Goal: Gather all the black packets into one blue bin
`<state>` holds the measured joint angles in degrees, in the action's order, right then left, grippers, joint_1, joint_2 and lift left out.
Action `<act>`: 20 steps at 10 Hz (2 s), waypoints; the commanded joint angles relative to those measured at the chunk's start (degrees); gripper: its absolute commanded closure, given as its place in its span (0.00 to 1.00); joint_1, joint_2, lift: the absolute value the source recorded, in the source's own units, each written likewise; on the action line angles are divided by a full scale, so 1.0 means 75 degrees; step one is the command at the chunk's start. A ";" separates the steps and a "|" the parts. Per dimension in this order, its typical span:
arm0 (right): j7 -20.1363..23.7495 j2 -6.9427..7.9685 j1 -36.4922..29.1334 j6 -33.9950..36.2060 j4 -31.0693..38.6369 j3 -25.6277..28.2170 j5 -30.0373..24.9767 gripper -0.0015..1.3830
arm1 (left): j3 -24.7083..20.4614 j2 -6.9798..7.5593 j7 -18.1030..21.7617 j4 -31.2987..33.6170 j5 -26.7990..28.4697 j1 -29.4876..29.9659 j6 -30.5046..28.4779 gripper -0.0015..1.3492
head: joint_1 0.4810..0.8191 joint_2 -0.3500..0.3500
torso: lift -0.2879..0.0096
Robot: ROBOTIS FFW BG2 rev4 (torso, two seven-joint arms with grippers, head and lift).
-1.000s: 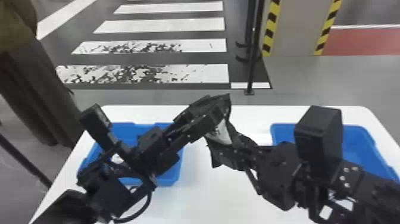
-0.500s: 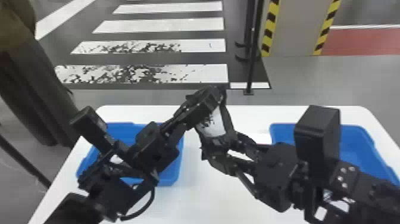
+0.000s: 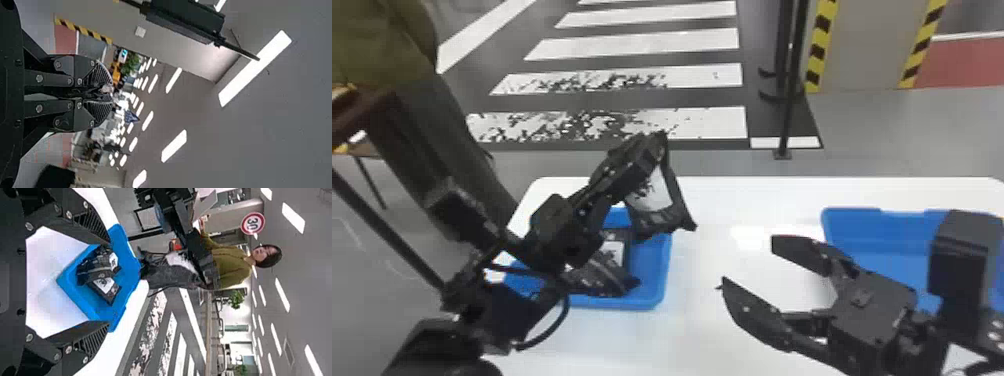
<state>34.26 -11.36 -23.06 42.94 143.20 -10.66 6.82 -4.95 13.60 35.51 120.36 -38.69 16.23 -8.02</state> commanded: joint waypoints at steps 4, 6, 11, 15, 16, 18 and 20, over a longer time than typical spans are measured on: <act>-0.0173 0.0530 -0.1800 -0.2689 -0.1272 0.1681 0.1148 0.15 | -0.1839 0.0215 -0.0071 -0.1508 0.2660 -0.0514 -0.0167 0.90 | 0.63 0.87 | 0.60; -0.0911 0.1022 -0.2944 -0.3908 -0.1160 0.2412 0.1056 0.15 | -0.1717 0.0402 -0.0117 -0.2408 0.3300 -0.0983 -0.0392 0.90 | 0.63 0.86 | 0.60; -0.1251 0.1421 -0.3938 -0.4114 -0.0897 0.2991 0.0995 0.16 | -0.1077 0.0601 -0.0199 -0.3533 0.4747 -0.1808 -0.0786 0.12 | 0.63 0.74 | 0.60; -0.1251 0.1521 -0.4519 -0.4789 -0.0710 0.3768 0.0767 0.16 | -0.2905 -0.0512 -0.0328 -0.0308 0.3909 0.1567 0.0227 0.14 | 0.63 0.73 | 0.60; -0.1251 0.1521 -0.4650 -0.5089 -0.0785 0.4012 0.0721 0.16 | -0.2981 -0.0805 -0.0504 0.0404 0.3467 0.2561 0.0433 0.14 | 0.63 0.74 | 0.60; -0.1263 0.1521 -0.4932 -0.6026 -0.1066 0.4316 0.0660 0.16 | -0.3012 -0.1274 -0.0715 0.1735 0.3224 0.4174 0.0714 0.16 | 0.63 0.69 | 0.60; -0.1322 0.1521 -0.5194 -0.6945 -0.1291 0.4530 0.0782 0.16 | -0.2783 -0.1555 -0.0985 0.2167 0.2858 0.5261 0.1502 0.16 | 0.63 0.57 | 0.60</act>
<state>24.33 0.00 -61.60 -6.78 134.26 22.93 12.26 -26.23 2.55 28.08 136.17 -16.20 53.79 1.77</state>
